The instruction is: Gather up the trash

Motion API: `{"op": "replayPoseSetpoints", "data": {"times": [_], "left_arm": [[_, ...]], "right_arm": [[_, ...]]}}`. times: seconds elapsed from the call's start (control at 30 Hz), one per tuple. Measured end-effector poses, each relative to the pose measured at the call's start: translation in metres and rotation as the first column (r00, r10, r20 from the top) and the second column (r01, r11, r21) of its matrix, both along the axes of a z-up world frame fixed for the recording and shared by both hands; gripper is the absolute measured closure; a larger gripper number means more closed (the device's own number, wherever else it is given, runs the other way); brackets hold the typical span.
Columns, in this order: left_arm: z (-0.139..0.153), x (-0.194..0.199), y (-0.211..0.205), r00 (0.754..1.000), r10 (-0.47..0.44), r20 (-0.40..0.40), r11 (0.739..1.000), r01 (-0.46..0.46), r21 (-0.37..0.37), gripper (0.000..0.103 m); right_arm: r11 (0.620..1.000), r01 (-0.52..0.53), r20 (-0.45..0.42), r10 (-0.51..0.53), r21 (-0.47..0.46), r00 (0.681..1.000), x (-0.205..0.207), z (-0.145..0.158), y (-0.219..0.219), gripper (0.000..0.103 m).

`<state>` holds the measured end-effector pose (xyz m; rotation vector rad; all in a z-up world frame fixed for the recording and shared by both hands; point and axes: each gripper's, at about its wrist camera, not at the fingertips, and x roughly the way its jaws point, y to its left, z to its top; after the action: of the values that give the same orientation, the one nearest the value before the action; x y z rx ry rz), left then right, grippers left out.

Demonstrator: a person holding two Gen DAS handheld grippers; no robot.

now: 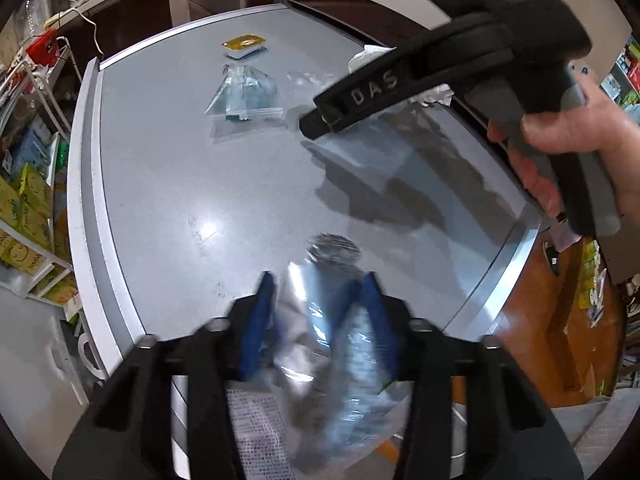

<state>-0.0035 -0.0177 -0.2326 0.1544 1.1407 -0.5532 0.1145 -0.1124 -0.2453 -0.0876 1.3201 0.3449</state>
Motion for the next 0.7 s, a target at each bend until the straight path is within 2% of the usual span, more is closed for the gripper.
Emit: {"op": "replayPoseSetpoints", "data": {"times": [0.03,0.07,0.1,0.23,0.3,0.47,0.57,0.7], "left_arm": [[0.001,0.0,-0.001,1.0,-0.009,0.001,1.0,0.009,-0.002,0.067],[0.002,0.0,-0.002,1.0,-0.017,0.0,1.0,0.017,-0.005,0.072],[0.004,0.0,-0.003,1.0,-0.028,0.001,1.0,0.028,-0.011,0.072],[0.019,0.002,-0.001,0.999,-0.025,0.021,0.998,0.026,-0.05,0.073],[0.028,0.006,0.007,1.0,-0.008,0.024,0.996,0.01,-0.092,0.074],[0.045,0.012,0.021,0.998,0.024,0.051,0.992,-0.017,-0.127,0.073],[0.052,0.017,0.028,0.998,0.047,0.052,0.987,-0.038,-0.159,0.074],[0.054,0.02,0.031,0.996,0.067,0.057,0.985,-0.056,-0.163,0.074]], "right_arm": [[1.0,-0.003,0.005,0.003,0.004,1.0,0.001,0.0,0.0,0.052],[1.0,-0.004,0.0,0.004,0.01,1.0,0.002,0.0,0.0,0.061],[1.0,0.0,-0.004,0.0,0.027,1.0,0.002,0.001,-0.001,0.063],[0.998,0.015,0.017,-0.016,0.053,1.0,0.001,0.011,-0.007,0.063],[0.998,0.007,0.024,-0.008,0.057,1.0,0.001,0.014,-0.008,0.068],[0.999,0.007,0.037,-0.009,0.049,0.999,0.003,0.017,-0.006,0.067],[0.999,0.022,0.056,-0.024,0.031,0.998,0.004,0.017,-0.005,0.03],[1.0,0.005,0.047,-0.005,-0.01,0.999,0.01,0.01,0.003,0.03]]}}
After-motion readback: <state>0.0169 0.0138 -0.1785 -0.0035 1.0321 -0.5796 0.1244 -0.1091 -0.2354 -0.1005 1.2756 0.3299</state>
